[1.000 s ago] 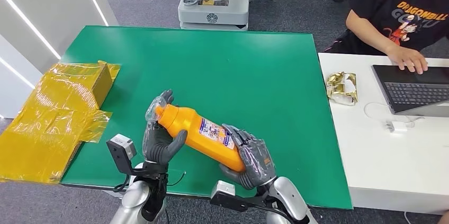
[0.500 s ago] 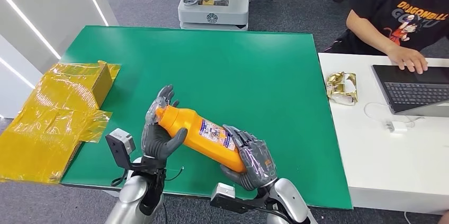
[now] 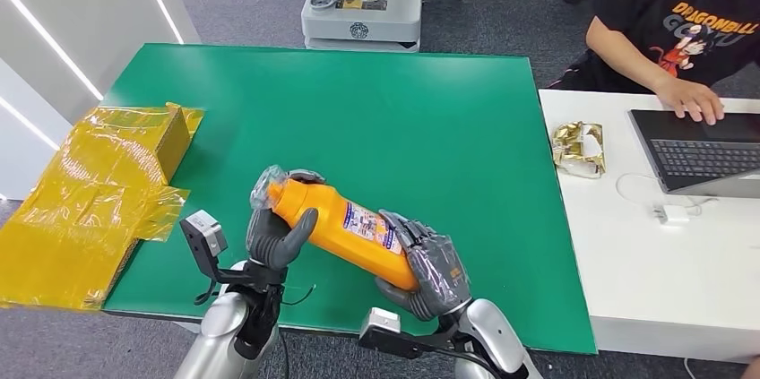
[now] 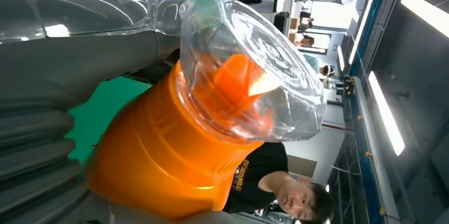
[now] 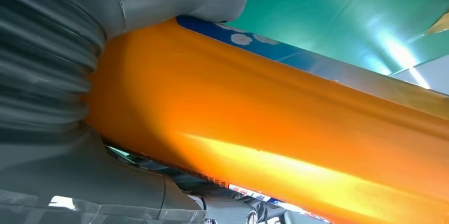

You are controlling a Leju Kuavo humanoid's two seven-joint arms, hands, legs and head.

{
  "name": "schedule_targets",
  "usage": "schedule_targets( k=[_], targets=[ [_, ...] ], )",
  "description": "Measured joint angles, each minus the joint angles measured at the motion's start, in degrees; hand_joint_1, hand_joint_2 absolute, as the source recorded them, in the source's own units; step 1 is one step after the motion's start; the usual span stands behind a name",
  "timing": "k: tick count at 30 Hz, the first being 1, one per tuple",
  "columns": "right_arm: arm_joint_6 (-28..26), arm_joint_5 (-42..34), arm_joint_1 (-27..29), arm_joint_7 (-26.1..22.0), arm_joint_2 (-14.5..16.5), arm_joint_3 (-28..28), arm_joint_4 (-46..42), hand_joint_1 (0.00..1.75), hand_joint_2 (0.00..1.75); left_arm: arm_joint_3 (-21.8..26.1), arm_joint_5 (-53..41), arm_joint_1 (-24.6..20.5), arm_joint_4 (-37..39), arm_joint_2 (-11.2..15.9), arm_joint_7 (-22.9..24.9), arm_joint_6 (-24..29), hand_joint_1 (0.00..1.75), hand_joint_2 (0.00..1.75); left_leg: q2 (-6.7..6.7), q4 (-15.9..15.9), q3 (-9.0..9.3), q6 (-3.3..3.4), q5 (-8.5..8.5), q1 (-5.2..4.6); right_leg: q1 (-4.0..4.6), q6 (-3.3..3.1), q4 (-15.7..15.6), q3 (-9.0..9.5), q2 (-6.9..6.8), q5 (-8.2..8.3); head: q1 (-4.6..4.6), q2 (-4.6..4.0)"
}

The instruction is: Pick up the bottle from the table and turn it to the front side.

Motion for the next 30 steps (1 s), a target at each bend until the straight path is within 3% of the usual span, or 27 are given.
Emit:
schedule_targets(
  k=[20, 24, 30],
  targets=[
    [1.2, 1.5, 0.0, -0.2, 0.0, -0.7, -0.2, 1.73, 1.75, 0.0, 0.0, -1.2, 1.0, -0.5, 0.9, -0.5, 1.75, 1.75, 0.00, 0.0, 0.00, 0.00, 0.00, 0.00, 0.00, 0.00, 0.0, 0.00, 0.00, 0.00, 0.01, 0.00],
    [0.9, 1.6, 0.1, -0.2, 0.0, -0.7, -0.3, 0.00, 1.75, 0.0, -0.1, -1.2, 1.0, -0.5, 0.9, -0.5, 1.75, 1.75, 0.00, 0.0, -0.01, 0.00, 0.00, 0.00, 0.00, 0.00, 0.0, 0.01, 0.00, 0.00, 0.00, 0.00],
    [-1.3, -0.2, 0.4, -0.6, 0.4, -0.5, -1.0, 0.00, 1.75, 0.0, -1.0, -0.7, 1.0, -0.5, 1.0, 0.6, 1.75, 1.75, -0.01, 0.0, -0.02, 0.00, 0.00, 0.00, 0.00, 0.00, 0.0, 0.01, -0.02, 0.00, 0.00, 0.00]
  ],
)
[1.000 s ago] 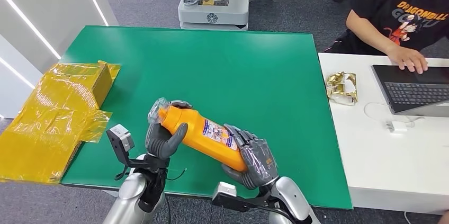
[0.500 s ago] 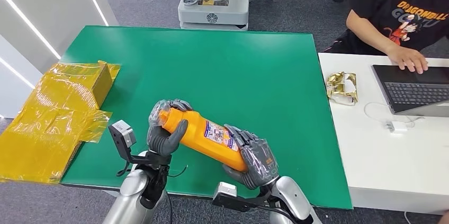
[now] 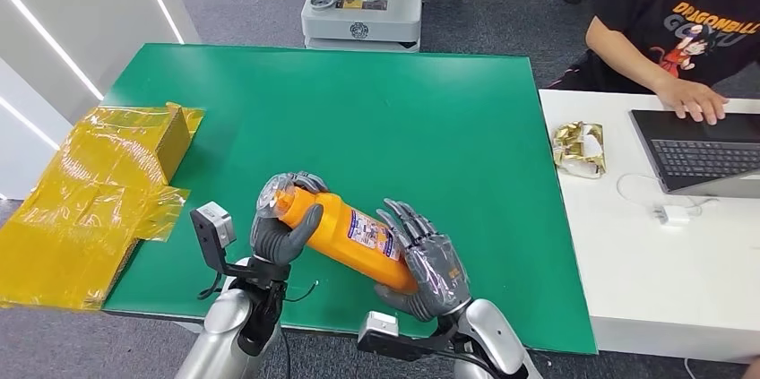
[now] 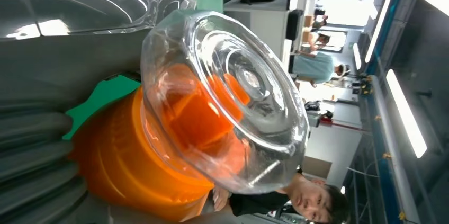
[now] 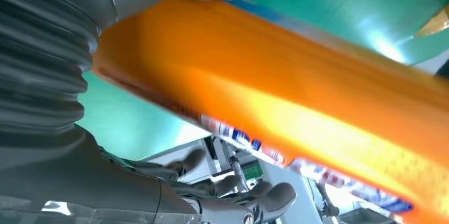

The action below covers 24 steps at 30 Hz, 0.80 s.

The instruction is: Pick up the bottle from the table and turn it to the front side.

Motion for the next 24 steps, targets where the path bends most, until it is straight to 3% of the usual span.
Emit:
schedule_targets(
  k=[7, 16, 24],
  targets=[
    [-3.0, -3.5, 1.5, -0.5, 0.7, 0.0, -2.8, 0.00, 1.75, 0.0, -0.7, 0.7, -0.2, 0.0, 0.0, 1.2, 1.75, 1.75, 0.00, 0.0, 0.00, 0.00, 0.00, 0.00, 0.00, 0.00, 0.0, 0.00, 0.00, 0.00, 0.01, 0.00],
    [-11.1, -11.2, 5.4, -3.6, 1.7, 0.0, -10.6, 0.00, 1.75, 1.3, -2.8, 1.4, -2.3, 0.1, -1.3, 4.0, 1.75, 1.75, 0.00, 0.0, 0.00, 0.00, 0.00, 0.00, 0.00, 0.00, 0.0, -0.01, 0.00, -0.01, 0.00, 0.00],
    [-18.3, -23.7, 9.2, -7.7, 3.0, -0.6, -18.8, 0.00, 1.75, 4.1, -9.2, 1.4, -5.4, 1.3, -3.2, 9.9, 1.75, 1.75, 0.01, 0.0, 0.01, 0.00, 0.00, 0.01, 0.00, 0.00, 0.0, -0.01, 0.01, -0.01, 0.00, 0.00]
  ],
)
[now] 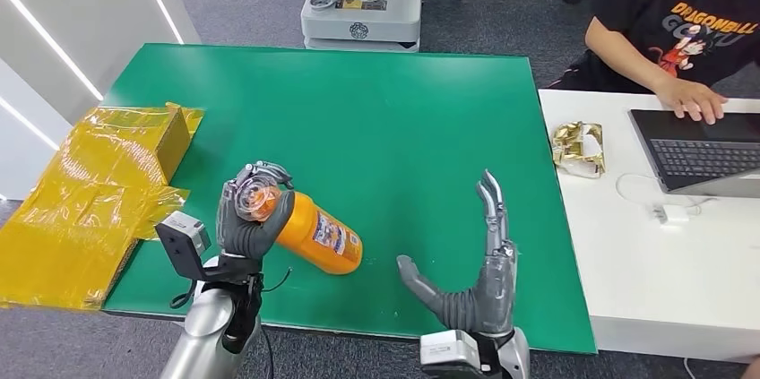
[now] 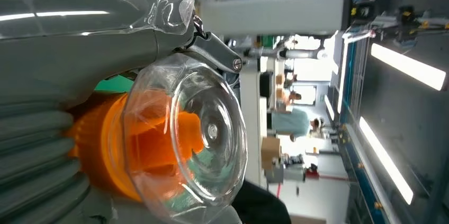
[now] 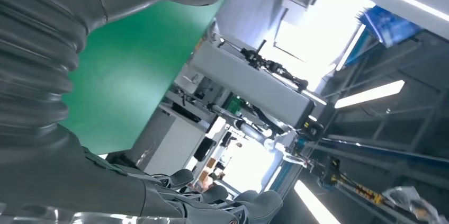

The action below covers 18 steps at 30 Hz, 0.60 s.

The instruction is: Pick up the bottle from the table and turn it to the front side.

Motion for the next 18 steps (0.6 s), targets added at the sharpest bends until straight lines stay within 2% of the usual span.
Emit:
schedule_targets(
  k=[3, 7, 11, 18],
  targets=[
    [-1.0, -2.9, 1.2, -1.2, 0.1, -0.3, -2.5, 0.00, 1.75, 1.1, -4.4, -0.1, -0.8, 1.5, -0.6, 4.0, 1.75, 1.75, 0.01, 0.0, 0.01, 0.00, 0.00, 0.00, 0.00, 0.00, 0.0, 0.00, 0.01, 0.00, 0.00, 0.00],
    [-1.1, -5.7, 2.1, -2.6, 0.1, -0.4, -4.0, 0.00, 1.75, 2.8, -9.8, -1.0, -1.4, 5.0, -1.8, 9.9, 1.75, 1.75, 0.02, 0.0, 0.02, -0.01, 0.01, 0.02, 0.01, -0.01, 0.0, -0.01, 0.04, 0.00, 0.00, 0.00],
    [-1.3, -6.8, 2.4, -3.3, 0.1, -0.4, -4.2, 0.00, 1.75, 3.9, -11.6, -2.3, -1.5, 7.9, -2.3, 12.7, 1.75, 1.75, 0.02, 0.0, 0.02, -0.03, 0.02, 0.03, 0.02, -0.01, 0.0, 0.00, 0.03, 0.00, 0.00, 0.00],
    [-1.9, -8.1, 2.6, -4.1, 0.1, -0.4, -4.3, 0.00, 1.75, 5.0, -17.2, -3.7, -1.7, 13.1, -3.3, 21.3, 1.75, 1.75, 0.02, 0.0, 0.01, -0.03, 0.02, 0.02, 0.01, -0.02, 0.0, 0.00, 0.04, 0.00, 0.01, 0.00]
  ],
)
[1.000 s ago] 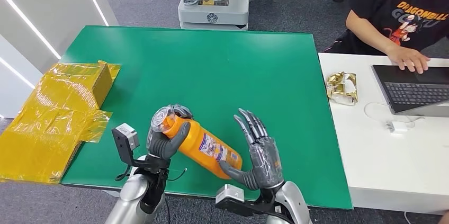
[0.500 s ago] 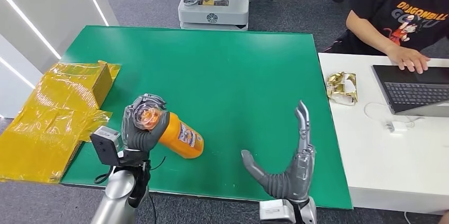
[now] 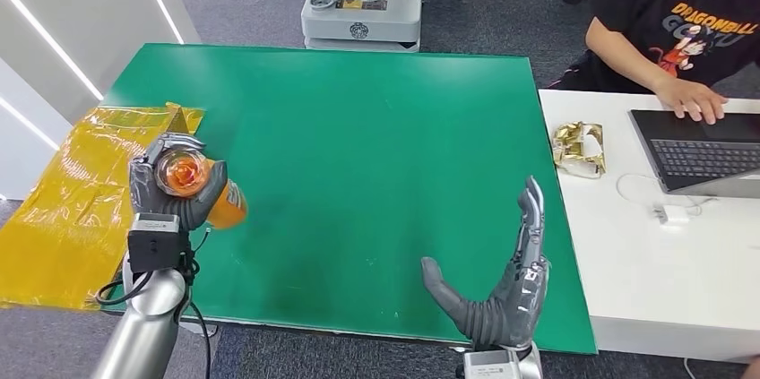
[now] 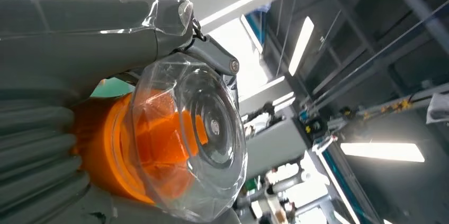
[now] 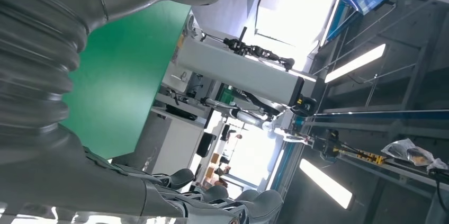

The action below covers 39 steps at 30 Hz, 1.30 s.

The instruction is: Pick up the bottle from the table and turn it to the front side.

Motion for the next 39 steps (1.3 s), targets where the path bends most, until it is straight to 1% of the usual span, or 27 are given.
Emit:
schedule_targets(
  k=[3, 5, 9, 10, 11, 13, 14, 15, 18, 20, 24, 26, 32, 35, 39],
  targets=[
    [0.2, -0.4, 0.1, -0.1, 0.0, 0.0, -0.3, 0.00, 1.75, 0.8, -2.5, -0.3, 0.0, 2.9, -0.3, 3.7, 1.75, 1.75, 0.04, 0.0, 0.00, -0.01, 0.00, 0.01, 0.00, 0.00, 0.0, -0.02, 0.05, 0.00, -0.01, 0.00],
    [0.3, -0.6, 0.2, -0.1, 0.0, 0.0, -0.4, 0.00, 1.75, 1.2, -3.6, -0.5, 0.0, 4.2, -0.3, 5.0, 1.75, 1.75, 0.08, 0.0, 0.01, -0.01, 0.00, 0.01, 0.01, -0.01, 0.0, -0.04, 0.09, 0.00, -0.02, 0.00],
    [0.4, -0.6, 0.3, -0.1, 0.0, 0.0, -0.4, 0.00, 1.75, 1.3, -3.9, -0.5, 0.0, 4.4, -0.3, 5.2, 1.75, 1.75, 0.08, 0.0, 0.01, -0.01, 0.00, 0.01, 0.01, -0.01, 0.0, -0.04, 0.09, -0.01, -0.02, 0.00],
    [0.6, -0.9, 0.3, -0.3, 0.0, 0.0, -0.4, 0.00, 1.75, 1.5, -4.3, -0.7, 0.0, 5.4, -0.1, 5.1, 1.75, 1.75, 0.08, 0.0, 0.01, -0.01, 0.00, 0.02, 0.01, -0.02, 0.0, -0.04, 0.09, -0.01, -0.02, 0.00],
    [0.8, -1.2, 0.5, -0.6, 0.0, 0.0, -0.5, 0.00, 1.75, 2.0, -5.0, -1.1, 0.1, 6.9, 0.3, 5.0, 1.75, 1.75, 0.07, 0.0, 0.01, -0.02, 0.00, 0.02, 0.01, -0.04, 0.0, -0.04, 0.08, -0.02, -0.02, 0.00],
    [1.5, -1.9, 0.7, -1.2, 0.0, 0.0, -0.7, 0.00, 1.75, 3.1, -8.4, -1.9, 0.4, 11.2, 1.9, 4.8, 1.75, 1.75, 0.07, 0.0, 0.01, -0.03, 0.01, 0.03, 0.01, -0.06, 0.0, -0.04, 0.08, -0.04, -0.01, 0.00],
    [1.7, -2.1, 0.7, -1.3, 0.0, 0.0, -0.7, 0.00, 1.75, 3.5, -10.3, -2.1, 0.7, 12.6, 2.8, 4.8, 1.75, 1.75, 0.07, 0.0, 0.01, -0.03, 0.02, 0.03, 0.01, -0.07, 0.0, -0.04, 0.09, -0.04, -0.01, 0.00],
    [1.9, -2.2, 0.7, -1.4, 0.0, 0.0, -0.7, 0.00, 1.75, 3.6, -12.3, -2.1, 1.0, 13.6, 3.7, 4.9, 1.75, 1.75, 0.08, 0.0, 0.01, -0.04, 0.02, 0.02, 0.01, -0.07, 0.0, -0.04, 0.09, -0.03, -0.01, 0.00],
    [2.2, -2.2, 0.7, -1.4, 0.0, 0.0, -0.8, 0.00, 1.75, 3.8, -14.6, -2.1, 1.7, 15.2, 4.6, 4.9, 1.75, 1.75, 0.07, 0.0, 0.00, -0.03, 0.02, 0.02, 0.01, -0.07, 0.0, -0.04, 0.08, -0.03, 0.00, 0.00],
    [2.2, -2.3, 0.7, -1.4, 0.0, 0.0, -0.8, 0.00, 1.75, 3.8, -14.7, -2.2, 2.2, 15.8, 5.1, 4.1, 1.75, 1.75, 0.06, 0.0, 0.00, -0.03, 0.01, 0.02, 0.01, -0.07, 0.0, -0.04, 0.07, -0.03, 0.00, 0.00],
    [2.7, -3.0, 0.6, -1.6, 0.0, 0.0, -0.8, 0.00, 1.75, 3.8, -15.5, -2.6, 5.0, 16.7, 6.4, 0.7, 1.75, 1.75, 0.08, 0.0, 0.01, -0.04, 0.01, 0.02, 0.01, -0.07, 0.0, -0.05, 0.09, -0.03, -0.01, 0.00],
    [3.2, -3.4, 0.6, -1.9, 0.0, 0.0, -0.7, 0.00, 1.75, 3.5, -17.5, -2.9, 7.4, 16.7, 6.5, 0.7, 1.75, 1.75, 0.09, 0.0, 0.02, -0.04, 0.02, 0.02, 0.01, -0.07, 0.0, -0.06, 0.10, -0.03, -0.01, 0.00],
    [4.3, -3.9, 0.2, -2.0, 0.3, 0.0, -0.7, 0.00, 1.75, 0.7, -34.7, -6.2, 18.4, 16.1, 9.7, 4.4, 1.75, 1.75, 0.11, 0.0, 0.02, -0.06, 0.03, 0.02, 0.01, -0.08, 0.0, -0.05, 0.12, -0.01, 0.00, 0.00],
    [4.6, -4.0, 0.0, -1.7, 0.5, 0.0, -0.7, 0.00, 1.75, -0.5, -41.3, -8.1, 23.5, 16.2, 10.5, 4.7, 1.75, 1.75, 0.14, 0.0, 0.02, -0.06, 0.03, 0.02, 0.01, -0.08, 0.0, -0.05, 0.15, 0.00, 0.01, 0.00],
    [5.7, -4.0, 0.0, -1.4, 0.6, 0.0, -0.7, 0.00, 1.75, -2.6, -48.6, -11.2, 31.8, 17.3, 9.6, 3.6, 1.75, 1.75, 0.18, 0.0, 0.03, -0.06, 0.03, 0.03, 0.01, -0.09, 0.0, -0.07, 0.19, -0.01, 0.01, 0.00]
  ],
)
